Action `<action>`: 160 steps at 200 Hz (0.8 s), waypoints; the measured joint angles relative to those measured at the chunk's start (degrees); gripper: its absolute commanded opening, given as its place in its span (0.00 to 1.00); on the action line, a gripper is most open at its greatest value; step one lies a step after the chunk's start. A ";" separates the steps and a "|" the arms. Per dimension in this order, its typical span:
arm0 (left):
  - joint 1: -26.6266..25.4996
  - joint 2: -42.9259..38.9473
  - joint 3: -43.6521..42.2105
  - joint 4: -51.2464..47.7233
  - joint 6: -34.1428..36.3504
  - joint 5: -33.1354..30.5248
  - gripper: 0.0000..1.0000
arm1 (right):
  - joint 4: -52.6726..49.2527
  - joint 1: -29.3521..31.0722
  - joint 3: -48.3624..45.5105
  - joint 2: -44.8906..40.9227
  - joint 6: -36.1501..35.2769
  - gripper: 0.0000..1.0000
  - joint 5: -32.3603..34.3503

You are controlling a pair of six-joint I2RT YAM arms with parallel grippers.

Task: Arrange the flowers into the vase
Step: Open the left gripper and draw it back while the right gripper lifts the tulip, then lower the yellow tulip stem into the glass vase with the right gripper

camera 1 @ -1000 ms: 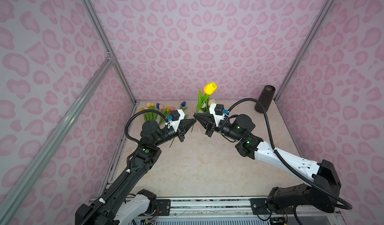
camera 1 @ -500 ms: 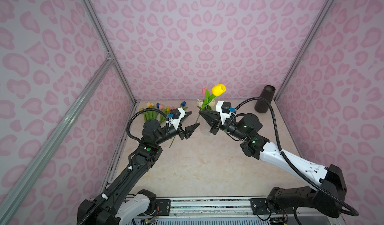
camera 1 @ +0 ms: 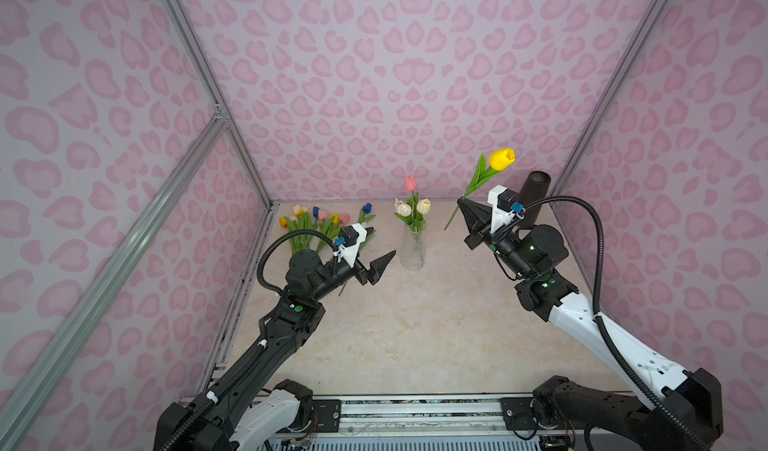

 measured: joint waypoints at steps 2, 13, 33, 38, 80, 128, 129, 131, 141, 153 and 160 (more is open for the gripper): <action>0.00 0.00 0.02 0.00 0.00 -0.07 0.86 | -0.04 -0.13 0.00 0.04 0.02 0.00 0.02; 0.00 -0.02 0.04 0.04 0.00 -0.09 0.86 | 0.52 -2.27 -0.11 0.98 0.66 0.00 0.02; 0.00 -0.04 0.02 0.28 0.00 -0.11 0.86 | 2.58 -5.64 -0.15 4.39 2.34 0.00 -0.13; 0.00 -0.04 0.02 0.46 -0.02 -0.11 0.86 | 2.84 -6.34 0.07 5.55 2.97 0.00 -0.31; 0.00 0.04 0.11 0.57 -0.24 -0.04 0.86 | 6.91 -7.34 4.98 16.11 6.03 0.00 -4.63; 0.00 -0.59 0.57 -0.42 0.00 -0.31 0.86 | 13.66 -5.97 7.93 22.80 9.94 0.00 -9.44; 0.00 -0.59 0.59 -0.42 0.00 -0.31 0.86 | 13.79 -5.86 8.00 22.88 10.03 0.00 -9.53; 0.00 -0.59 0.59 -0.44 0.00 -0.31 0.86 | 13.94 -5.81 8.04 22.99 10.19 0.00 -9.62; 0.00 -0.59 0.68 -0.72 0.00 -0.31 0.86 | 14.95 -5.33 8.24 23.63 10.95 0.00 -10.51; 0.00 -0.50 0.83 -0.81 0.09 -0.31 0.86 | 16.28 -5.07 8.48 24.35 11.47 0.00 -10.93; 0.00 -0.35 1.03 -0.83 0.22 -0.31 0.86 | 16.98 -4.96 8.63 24.79 11.98 0.00 -10.95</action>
